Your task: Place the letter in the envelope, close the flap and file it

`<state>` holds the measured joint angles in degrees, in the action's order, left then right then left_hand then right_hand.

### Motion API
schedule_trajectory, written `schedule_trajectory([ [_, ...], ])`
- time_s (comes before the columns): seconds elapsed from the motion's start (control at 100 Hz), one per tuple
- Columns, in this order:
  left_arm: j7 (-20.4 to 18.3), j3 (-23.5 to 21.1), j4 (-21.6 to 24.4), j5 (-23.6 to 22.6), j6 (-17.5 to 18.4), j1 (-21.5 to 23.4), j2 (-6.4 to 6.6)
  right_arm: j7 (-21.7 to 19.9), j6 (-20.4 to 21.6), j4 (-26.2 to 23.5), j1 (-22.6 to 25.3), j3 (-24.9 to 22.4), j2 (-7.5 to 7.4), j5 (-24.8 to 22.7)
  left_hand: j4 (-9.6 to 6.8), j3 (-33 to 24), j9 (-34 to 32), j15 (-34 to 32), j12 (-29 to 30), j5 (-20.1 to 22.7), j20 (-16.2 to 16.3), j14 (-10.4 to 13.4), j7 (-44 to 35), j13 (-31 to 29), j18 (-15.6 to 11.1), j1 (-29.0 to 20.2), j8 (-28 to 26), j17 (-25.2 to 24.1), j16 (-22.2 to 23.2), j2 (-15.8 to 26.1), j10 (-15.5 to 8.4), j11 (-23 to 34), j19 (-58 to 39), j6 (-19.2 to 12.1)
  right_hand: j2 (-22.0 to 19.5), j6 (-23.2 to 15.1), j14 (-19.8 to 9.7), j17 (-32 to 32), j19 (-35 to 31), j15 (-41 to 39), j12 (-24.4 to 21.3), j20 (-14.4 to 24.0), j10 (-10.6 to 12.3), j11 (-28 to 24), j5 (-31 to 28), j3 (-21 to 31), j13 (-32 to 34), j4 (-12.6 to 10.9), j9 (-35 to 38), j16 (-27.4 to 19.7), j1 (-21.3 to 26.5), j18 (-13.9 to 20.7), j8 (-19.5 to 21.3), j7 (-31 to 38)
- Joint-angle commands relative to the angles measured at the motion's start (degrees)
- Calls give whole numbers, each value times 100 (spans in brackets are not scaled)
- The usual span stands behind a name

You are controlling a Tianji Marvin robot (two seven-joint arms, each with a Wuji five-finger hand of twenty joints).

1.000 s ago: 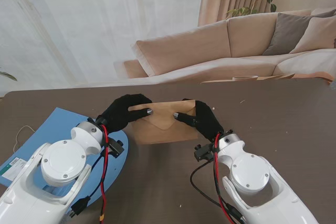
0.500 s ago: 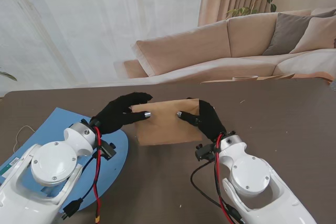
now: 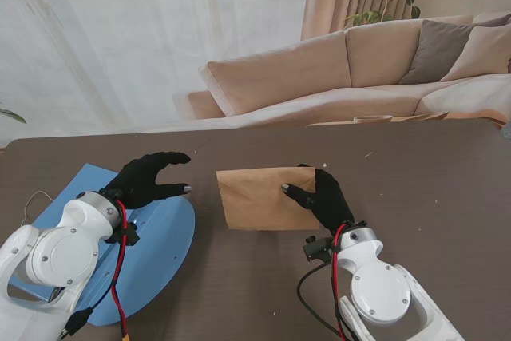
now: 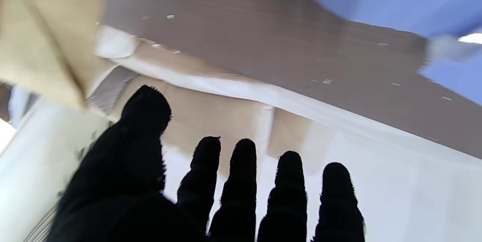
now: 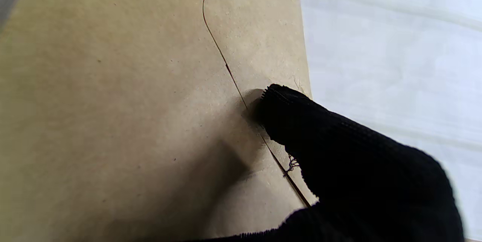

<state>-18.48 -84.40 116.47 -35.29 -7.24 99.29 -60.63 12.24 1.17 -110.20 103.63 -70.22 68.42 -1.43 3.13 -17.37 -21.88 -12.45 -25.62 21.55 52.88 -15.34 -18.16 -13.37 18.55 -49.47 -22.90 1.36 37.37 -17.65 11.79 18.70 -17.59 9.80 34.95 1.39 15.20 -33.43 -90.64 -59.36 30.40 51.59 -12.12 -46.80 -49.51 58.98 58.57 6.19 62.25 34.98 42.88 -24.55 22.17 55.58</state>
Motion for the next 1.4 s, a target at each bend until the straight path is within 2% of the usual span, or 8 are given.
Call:
schedule_trajectory([
  [0.0,-13,-89,-167,-228,-31,160,25,-36,99,53,137,33,41,50,1,126,-44,101,51,1,160,63,120,-87,-54,26,49,62,111,193,-74,-57,61,-13,-34,-54,115,-34,-249,-82,-23,54,-51,53,-262,190,220,-40,208,35,395,-86,-1,152],
  [0.21,-68,-200,-539,-1515,-612,308,52,212,292,99,340,3,57,-289,-74,709,-33,179,11,-78,286,74,243,-125,-93,-113,14,120,274,511,-86,-70,114,-9,-55,-33,111,-8,-241,-67,-27,44,-57,72,-233,187,179,-41,180,30,390,-79,-14,139],
  [0.25,-122,-209,-623,-1772,-741,316,61,290,329,111,363,11,69,-333,-148,1256,3,147,-10,-131,326,106,287,-113,-126,-333,-35,131,308,709,-123,-52,108,-27,-53,-29,110,0,-237,-62,-27,42,-58,75,-230,187,169,-43,175,28,394,-78,-13,139],
  [0.54,-329,-223,-1118,-2956,-1405,411,78,688,599,244,358,125,143,-541,-179,1666,-87,-251,-360,42,397,208,260,-137,-179,-227,-102,259,576,1025,-237,307,11,-68,-57,-30,98,46,-218,-37,-26,32,-48,100,-231,187,142,-38,167,22,395,-71,-14,130],
  [0.68,-327,-125,-1366,-3062,-1665,393,84,747,650,249,361,136,155,-551,-200,1768,626,-134,-519,558,299,550,-57,608,-478,-269,-331,-170,494,1066,-417,255,185,68,-48,-27,112,41,-219,-37,-22,31,-58,104,-237,193,148,-41,171,24,401,-69,-7,134],
  [0.82,-314,-85,-1535,-3079,-1783,402,90,772,668,245,378,137,158,-569,-212,1770,1190,319,-332,327,112,922,-6,1155,-790,-251,-484,-554,223,1052,-622,-280,384,323,-43,-28,116,41,-219,-36,-19,30,-57,104,-234,198,143,-41,173,25,402,-70,-1,135],
  [1.12,203,-161,-1655,-2725,-1777,690,49,823,696,257,359,164,170,-576,-226,1721,1490,758,-375,246,-44,1101,433,1195,-987,-335,-262,-768,-65,864,-901,-1191,455,507,-43,-52,106,41,-220,-50,-4,28,-58,96,-247,207,140,-42,174,35,401,-68,19,147],
  [1.39,993,-335,-1521,-2353,-1560,1221,-60,887,734,223,407,180,178,-619,-206,1516,1524,912,-21,207,-598,1172,457,1141,-1061,-340,-234,-694,-955,659,-1098,-1644,673,561,-33,-55,113,48,-232,-71,15,32,-64,81,-250,219,138,-49,173,48,403,-53,46,159],
])
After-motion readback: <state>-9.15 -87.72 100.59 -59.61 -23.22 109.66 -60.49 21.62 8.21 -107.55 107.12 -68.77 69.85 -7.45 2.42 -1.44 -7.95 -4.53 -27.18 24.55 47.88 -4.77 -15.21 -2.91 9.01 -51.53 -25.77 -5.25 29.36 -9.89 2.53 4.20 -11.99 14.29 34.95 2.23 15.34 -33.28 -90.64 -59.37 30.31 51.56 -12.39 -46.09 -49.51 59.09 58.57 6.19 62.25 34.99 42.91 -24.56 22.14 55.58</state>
